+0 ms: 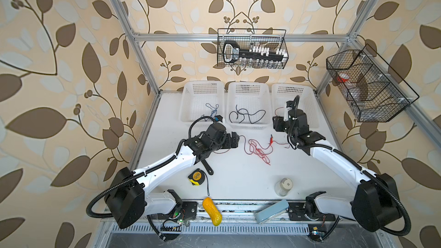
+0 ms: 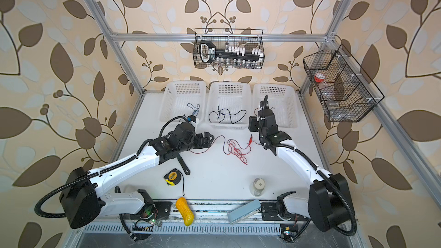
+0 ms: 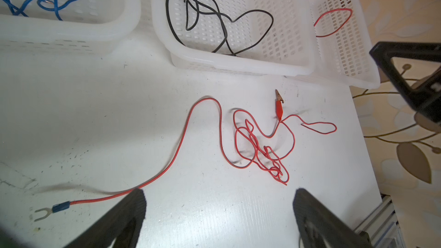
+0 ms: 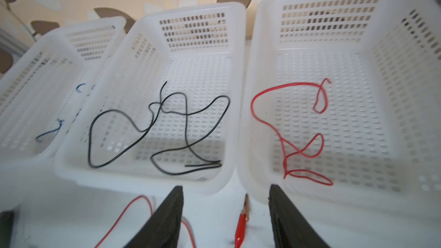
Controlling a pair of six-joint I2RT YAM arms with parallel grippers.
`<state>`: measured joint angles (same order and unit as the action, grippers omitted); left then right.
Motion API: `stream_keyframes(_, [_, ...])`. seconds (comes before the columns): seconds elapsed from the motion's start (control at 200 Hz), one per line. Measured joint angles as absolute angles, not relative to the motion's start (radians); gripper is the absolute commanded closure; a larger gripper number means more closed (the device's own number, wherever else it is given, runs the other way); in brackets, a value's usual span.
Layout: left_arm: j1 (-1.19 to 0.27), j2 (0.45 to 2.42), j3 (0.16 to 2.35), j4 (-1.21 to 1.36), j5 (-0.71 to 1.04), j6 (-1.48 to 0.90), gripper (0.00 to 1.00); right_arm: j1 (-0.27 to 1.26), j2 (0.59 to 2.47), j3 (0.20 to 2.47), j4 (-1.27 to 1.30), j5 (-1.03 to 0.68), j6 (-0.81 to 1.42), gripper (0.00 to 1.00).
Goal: Untangle the cables
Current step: 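Move the right gripper back to the red tangle and grasp a loop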
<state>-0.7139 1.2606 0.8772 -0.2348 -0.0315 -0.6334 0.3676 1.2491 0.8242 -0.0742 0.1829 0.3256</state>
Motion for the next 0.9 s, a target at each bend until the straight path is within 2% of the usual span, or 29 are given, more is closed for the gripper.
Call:
stream_keyframes(0.27, [-0.714, 1.273, 0.852, -0.249, -0.036, -0.645, 0.02, 0.612, 1.263, 0.741, -0.131, 0.179, 0.326, 0.43])
stream_keyframes(0.365, [-0.714, 1.278, 0.836, -0.255, -0.036, -0.658, 0.02, 0.667, 1.285, 0.734, -0.150, 0.183, 0.337, 0.46])
stream_keyframes(0.9, [-0.714, 1.271, 0.808, -0.261, -0.036, -0.673, 0.02, 0.716, 1.362, 0.683, -0.131, 0.163, 0.431, 0.69])
